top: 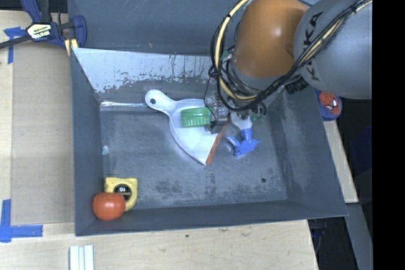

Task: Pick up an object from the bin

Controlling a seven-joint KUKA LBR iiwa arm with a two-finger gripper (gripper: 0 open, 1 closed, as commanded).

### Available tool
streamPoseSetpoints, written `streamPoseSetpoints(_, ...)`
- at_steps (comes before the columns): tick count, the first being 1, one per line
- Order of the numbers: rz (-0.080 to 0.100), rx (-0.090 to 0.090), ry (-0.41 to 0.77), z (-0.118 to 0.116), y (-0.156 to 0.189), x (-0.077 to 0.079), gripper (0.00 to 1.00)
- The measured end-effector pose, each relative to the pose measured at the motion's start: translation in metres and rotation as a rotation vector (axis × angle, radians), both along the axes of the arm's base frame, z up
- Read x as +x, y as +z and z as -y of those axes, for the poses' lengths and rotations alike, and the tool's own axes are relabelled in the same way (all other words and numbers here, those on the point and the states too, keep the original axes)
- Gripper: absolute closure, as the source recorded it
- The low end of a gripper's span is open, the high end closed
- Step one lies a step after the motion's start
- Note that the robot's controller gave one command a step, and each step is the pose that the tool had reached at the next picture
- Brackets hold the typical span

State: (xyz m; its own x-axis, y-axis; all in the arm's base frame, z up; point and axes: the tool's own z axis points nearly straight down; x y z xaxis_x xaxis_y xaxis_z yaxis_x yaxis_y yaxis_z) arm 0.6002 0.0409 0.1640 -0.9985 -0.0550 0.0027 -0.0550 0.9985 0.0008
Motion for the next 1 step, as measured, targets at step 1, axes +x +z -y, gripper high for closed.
streamPoseSetpoints(1,0.010,0.000,0.103,0.0035,0.0537,-0.0100,1.00)
